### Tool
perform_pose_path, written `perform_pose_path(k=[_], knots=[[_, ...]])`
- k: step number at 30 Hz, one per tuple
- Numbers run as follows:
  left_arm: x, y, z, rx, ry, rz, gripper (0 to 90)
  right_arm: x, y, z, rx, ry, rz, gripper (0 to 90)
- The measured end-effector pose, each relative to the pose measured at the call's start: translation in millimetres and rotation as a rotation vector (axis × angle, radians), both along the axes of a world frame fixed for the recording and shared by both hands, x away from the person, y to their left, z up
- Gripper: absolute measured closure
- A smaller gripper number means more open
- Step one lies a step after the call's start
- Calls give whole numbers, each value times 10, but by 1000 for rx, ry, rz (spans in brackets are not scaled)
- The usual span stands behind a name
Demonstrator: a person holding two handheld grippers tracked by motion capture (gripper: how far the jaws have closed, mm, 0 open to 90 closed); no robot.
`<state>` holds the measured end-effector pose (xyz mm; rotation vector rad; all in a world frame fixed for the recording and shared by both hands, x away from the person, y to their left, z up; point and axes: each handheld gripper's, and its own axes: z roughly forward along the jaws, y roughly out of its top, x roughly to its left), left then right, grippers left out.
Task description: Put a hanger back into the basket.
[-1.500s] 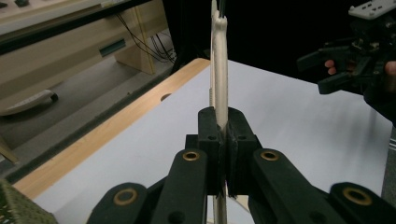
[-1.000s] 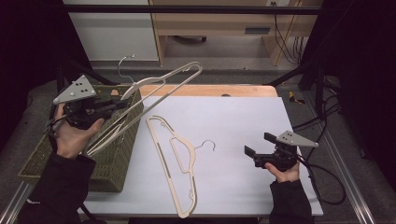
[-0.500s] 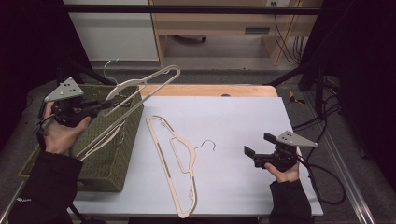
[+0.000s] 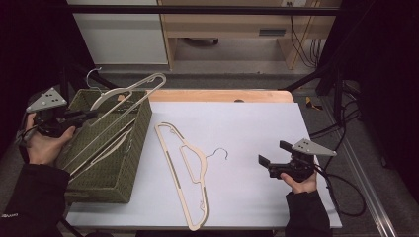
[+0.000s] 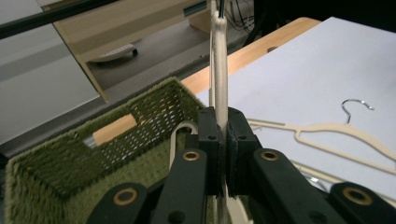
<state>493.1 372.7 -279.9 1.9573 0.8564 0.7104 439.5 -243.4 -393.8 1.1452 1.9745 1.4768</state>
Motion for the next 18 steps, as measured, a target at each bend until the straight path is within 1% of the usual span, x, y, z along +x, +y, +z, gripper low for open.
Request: perform_pose_path(k=[4, 5, 7, 8, 9, 10, 12, 13, 14, 16, 18], knots=[[-3, 127, -89, 0, 15, 23, 864, -1, 8, -1, 8, 1, 3, 29], [-3, 127, -89, 0, 15, 23, 864, -1, 12, -2, 11, -1, 2, 28], [-11, 178, -118, 1, 14, 30, 864, 1, 9, -5, 10, -1, 6, 28], [-19, 203, -128, 8, 13, 33, 864, 2, 9, -6, 10, -1, 6, 28], [-30, 225, -142, 4, 14, 35, 864, 2, 9, -6, 10, -1, 6, 28], [-41, 250, -155, 12, 12, 40, 864, 2, 9, -7, 9, -2, 5, 28], [-61, 293, -188, 16, 20, 47, 864, 2, 10, -6, 9, -2, 5, 28], [-69, 320, -201, 27, 21, 49, 864, 2, 10, -7, 9, -2, 5, 28], [-88, 369, -234, 28, 28, 55, 864, 2, 11, -7, 9, -2, 5, 29], [-94, 398, -249, 33, 26, 57, 864, 3, 10, -7, 9, -1, 6, 29], [-111, 453, -280, 17, 31, 56, 864, 4, 10, -9, 13, 1, 4, 29]])
